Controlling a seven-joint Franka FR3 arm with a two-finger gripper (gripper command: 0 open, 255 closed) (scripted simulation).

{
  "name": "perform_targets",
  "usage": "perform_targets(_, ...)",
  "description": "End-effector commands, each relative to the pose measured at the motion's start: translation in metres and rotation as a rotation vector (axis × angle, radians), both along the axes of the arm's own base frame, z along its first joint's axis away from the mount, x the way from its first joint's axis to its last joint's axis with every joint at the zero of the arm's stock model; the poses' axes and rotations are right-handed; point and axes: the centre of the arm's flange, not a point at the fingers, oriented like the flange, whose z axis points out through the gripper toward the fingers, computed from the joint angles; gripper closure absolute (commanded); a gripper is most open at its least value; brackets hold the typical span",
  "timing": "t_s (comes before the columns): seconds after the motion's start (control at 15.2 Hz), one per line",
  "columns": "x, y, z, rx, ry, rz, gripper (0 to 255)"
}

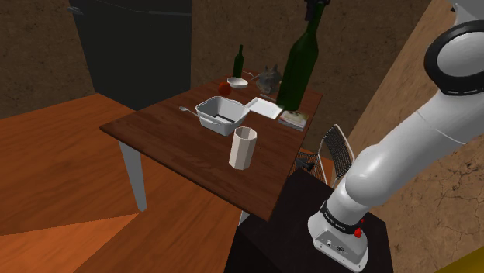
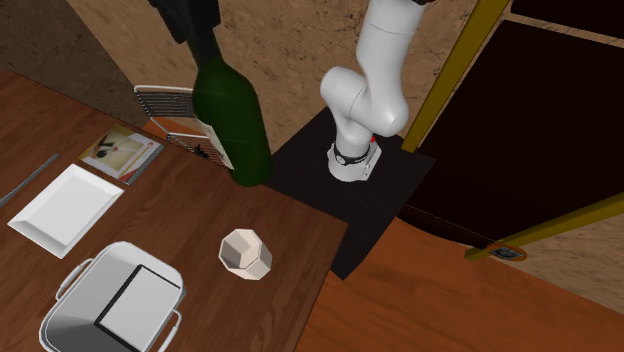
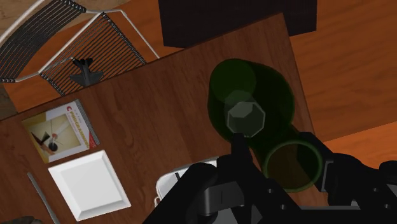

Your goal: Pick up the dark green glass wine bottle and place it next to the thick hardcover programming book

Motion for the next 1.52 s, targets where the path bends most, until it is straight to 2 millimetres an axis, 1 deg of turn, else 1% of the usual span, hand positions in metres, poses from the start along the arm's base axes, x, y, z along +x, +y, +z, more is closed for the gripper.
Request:
perform_targets(0.0, 0.001, 0.0, 0.011, 0.0, 0.0, 0.0, 255)
perform_targets(0.2, 0.001, 0.0, 0.026, 0.0, 0.0, 0.0, 255)
perform_targets(1.45, 0.072, -0.202, -0.105, 0.0, 0.0, 0.0, 255)
